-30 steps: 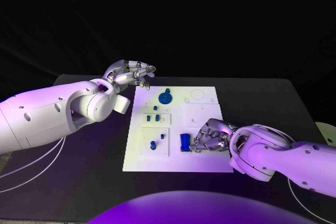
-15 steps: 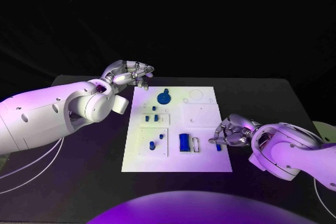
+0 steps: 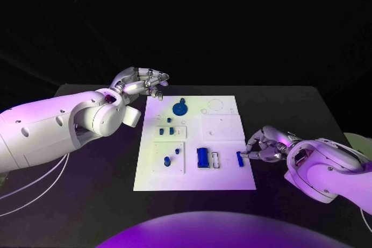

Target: Assemble the parts on the task board

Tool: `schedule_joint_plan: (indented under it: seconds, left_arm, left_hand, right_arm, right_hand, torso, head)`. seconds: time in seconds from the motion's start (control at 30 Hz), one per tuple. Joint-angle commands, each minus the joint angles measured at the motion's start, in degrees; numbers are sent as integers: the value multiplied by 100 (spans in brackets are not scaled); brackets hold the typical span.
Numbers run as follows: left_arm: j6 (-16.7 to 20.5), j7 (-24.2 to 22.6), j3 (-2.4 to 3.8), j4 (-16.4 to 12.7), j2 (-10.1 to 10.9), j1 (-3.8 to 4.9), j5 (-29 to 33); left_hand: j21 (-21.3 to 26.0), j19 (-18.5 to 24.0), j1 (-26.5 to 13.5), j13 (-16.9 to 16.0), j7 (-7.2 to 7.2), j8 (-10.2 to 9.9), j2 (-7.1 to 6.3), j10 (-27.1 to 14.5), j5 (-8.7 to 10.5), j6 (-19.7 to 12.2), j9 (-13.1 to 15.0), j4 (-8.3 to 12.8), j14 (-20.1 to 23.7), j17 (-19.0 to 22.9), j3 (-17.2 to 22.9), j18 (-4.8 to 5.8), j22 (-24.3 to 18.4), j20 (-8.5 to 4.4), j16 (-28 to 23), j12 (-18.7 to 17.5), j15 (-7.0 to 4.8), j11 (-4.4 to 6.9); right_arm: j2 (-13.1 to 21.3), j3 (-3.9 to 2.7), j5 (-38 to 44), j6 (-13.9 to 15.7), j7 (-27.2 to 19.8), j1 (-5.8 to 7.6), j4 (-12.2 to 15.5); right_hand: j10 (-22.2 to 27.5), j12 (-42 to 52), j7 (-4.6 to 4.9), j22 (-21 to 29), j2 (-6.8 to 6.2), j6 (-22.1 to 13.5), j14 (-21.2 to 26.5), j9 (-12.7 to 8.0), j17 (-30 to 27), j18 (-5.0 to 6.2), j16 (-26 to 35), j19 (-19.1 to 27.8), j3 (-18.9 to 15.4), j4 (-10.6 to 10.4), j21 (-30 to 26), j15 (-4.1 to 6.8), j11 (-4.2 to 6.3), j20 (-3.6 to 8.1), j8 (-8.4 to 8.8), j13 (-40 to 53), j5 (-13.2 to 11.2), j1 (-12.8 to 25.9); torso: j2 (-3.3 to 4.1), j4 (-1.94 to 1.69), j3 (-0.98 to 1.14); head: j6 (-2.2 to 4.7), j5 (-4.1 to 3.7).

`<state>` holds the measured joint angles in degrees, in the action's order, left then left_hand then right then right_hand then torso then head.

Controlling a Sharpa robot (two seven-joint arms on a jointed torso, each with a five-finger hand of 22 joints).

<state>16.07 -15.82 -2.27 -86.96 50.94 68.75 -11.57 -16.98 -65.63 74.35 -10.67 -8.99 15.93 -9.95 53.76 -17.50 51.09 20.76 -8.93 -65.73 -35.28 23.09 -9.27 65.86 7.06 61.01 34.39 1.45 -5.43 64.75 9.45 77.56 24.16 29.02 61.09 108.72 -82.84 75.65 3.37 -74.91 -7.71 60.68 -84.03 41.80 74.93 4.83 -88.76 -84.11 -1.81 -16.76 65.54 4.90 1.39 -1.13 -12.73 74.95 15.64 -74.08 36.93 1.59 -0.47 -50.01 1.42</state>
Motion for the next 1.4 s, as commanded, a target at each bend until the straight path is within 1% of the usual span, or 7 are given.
schedule_joint_plan:
  seconds: [0.03, 0.37, 0.67, 1.0, 1.07, 1.23, 1.4]
  left_arm:
    - [-75, -39, 3, -16, -10, -1, 7]
    - [-82, -32, 3, -17, 4, -3, 8]
    - [-87, -31, 3, -16, 6, -5, 8]
    - [-87, -29, 3, -19, 13, -6, 8]
    - [-87, -29, 3, -19, 14, -6, 8]
    - [-86, -26, 2, -20, 19, -7, 8]
    - [-88, -22, 2, -22, 20, -8, 8]
  left_hand:
    - [36, -29, -12, 9, -4, 24, 32, -43, 6, -42, -5, -15, 45, 6, -9, -94, -8, 29, -21, -13, -2, 1]
    - [53, -33, 2, 9, -6, 29, 38, -59, 6, -45, -6, -32, 55, 4, -28, -95, -9, 33, -15, 1, 2, -2]
    - [53, -33, 2, 9, -6, 29, 38, -59, 6, -45, -6, -32, 55, 4, -28, -95, -9, 33, -15, 1, 2, -2]
    - [53, -33, 2, 9, -6, 29, 38, -59, 6, -45, -6, -32, 55, 4, -28, -95, -9, 33, -15, 1, 2, -2]
    - [53, -33, 2, 9, -6, 29, 38, -59, 6, -45, -6, -32, 55, 4, -28, -95, -9, 33, -15, 1, 2, -2]
    - [57, -35, 5, 9, -6, 32, 43, -63, 6, -45, -7, -39, 56, 4, -32, -95, -10, 34, -12, 5, 2, -3]
    - [57, -35, 5, 9, -6, 32, 43, -63, 6, -45, -7, -39, 56, 4, -32, -95, -10, 34, -12, 5, 2, -3]
  right_arm:
    - [-32, 2, 414, 14, 149, -54, -29]
    - [-238, 2, 349, -96, 171, -275, -139]
    - [-375, 2, 336, -191, 182, -343, -189]
    - [-507, 2, 642, -380, 231, -424, -372]
    - [-534, 2, 691, -386, 242, -434, -400]
    - [-545, 2, 696, -299, 265, -441, -396]
    - [-519, 2, 519, -190, 281, -443, -320]
  right_hand:
    - [-4, -38, 7, -841, 7, -17, -512, -23, 1096, -43, 1, 10, -48, -5, 11, -41, -51, -49, 46, 232, -41, 18]
    - [7, -69, 43, -841, 43, -66, -513, -164, 1098, -40, 1, 9, -108, -8, -10, -69, -83, -76, 166, 208, -51, 150]
    - [-22, -30, 6, -858, 73, 105, -518, -223, 1124, -44, -7, -8, -98, 7, 30, -58, -58, -81, 139, 242, -46, 81]
    - [-24, -32, -61, -878, 160, 258, -519, -356, 1129, -47, -7, -22, 194, 77, 44, -3, 5, -37, 189, 250, -94, -698]
    - [-19, -34, -67, -891, 194, 332, -521, -447, 1138, -49, -9, -29, 675, 76, 49, 11, 18, -6, 240, 259, -636, -1158]
    - [-32, -13, -84, -913, -74, 453, -524, -543, 1154, -54, -13, -42, 1683, 50, 52, 24, 40, 3, 280, 289, -630, -1328]
    - [-45, -10, -91, -928, -392, 478, -529, -503, 1175, -54, -18, -53, 2516, 133, 51, 18, 38, 12, 241, 299, -560, -1053]
  torso:
    - [7, -12, 0]
    - [10, -8, 3]
    - [7, -13, 2]
    - [4, -17, -3]
    - [3, -17, -2]
    - [1, -12, -6]
    - [3, -12, -6]
  head:
    - [1, -6]
    - [1, 9]
    - [1, 7]
    - [1, 26]
    - [1, 28]
    - [1, 26]
    - [1, 24]
